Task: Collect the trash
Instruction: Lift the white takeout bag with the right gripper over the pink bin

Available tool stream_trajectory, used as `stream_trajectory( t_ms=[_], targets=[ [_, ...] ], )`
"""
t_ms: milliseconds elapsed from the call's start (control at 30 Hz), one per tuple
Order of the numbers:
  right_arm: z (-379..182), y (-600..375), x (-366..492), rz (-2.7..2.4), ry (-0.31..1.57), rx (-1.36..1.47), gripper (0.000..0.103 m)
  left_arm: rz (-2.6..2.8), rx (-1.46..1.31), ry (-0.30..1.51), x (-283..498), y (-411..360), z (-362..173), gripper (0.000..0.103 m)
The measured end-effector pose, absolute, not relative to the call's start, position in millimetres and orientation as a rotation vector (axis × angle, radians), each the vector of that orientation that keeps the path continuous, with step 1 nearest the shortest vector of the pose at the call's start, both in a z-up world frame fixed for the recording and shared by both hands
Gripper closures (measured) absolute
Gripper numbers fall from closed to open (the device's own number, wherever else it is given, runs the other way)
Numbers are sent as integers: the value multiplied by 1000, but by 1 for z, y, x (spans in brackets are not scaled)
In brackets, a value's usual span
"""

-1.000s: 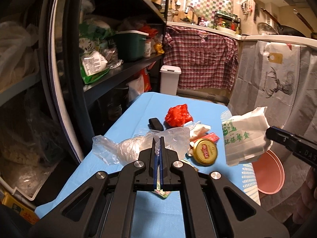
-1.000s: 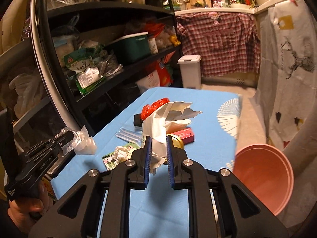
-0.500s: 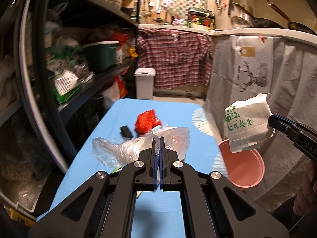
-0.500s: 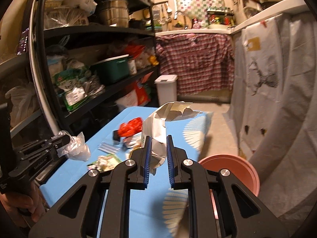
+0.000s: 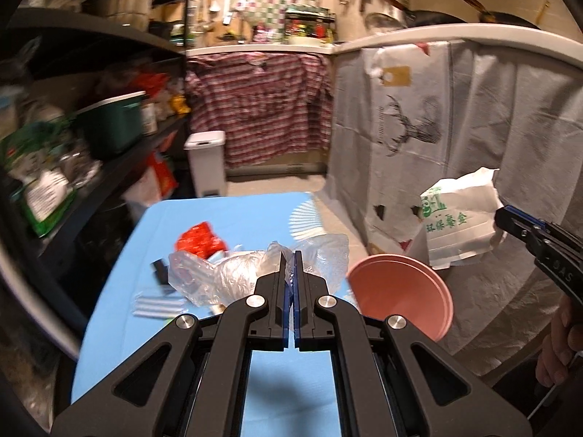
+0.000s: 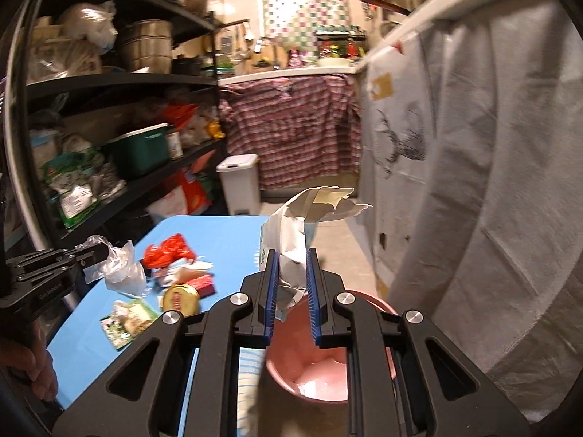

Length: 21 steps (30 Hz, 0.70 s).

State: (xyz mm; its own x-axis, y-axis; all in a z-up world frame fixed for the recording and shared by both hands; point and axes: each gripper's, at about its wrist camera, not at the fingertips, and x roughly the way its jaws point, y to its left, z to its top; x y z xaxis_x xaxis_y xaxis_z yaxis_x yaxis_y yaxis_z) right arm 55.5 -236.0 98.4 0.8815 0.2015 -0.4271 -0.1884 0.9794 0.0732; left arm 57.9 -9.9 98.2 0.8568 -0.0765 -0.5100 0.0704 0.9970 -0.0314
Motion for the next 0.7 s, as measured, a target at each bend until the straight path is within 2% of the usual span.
stream_trajectory(
  t_ms=[700],
  targets=[
    [44, -287, 100, 11, 521, 115, 87, -465, 39, 602, 143, -110, 65, 102]
  ],
)
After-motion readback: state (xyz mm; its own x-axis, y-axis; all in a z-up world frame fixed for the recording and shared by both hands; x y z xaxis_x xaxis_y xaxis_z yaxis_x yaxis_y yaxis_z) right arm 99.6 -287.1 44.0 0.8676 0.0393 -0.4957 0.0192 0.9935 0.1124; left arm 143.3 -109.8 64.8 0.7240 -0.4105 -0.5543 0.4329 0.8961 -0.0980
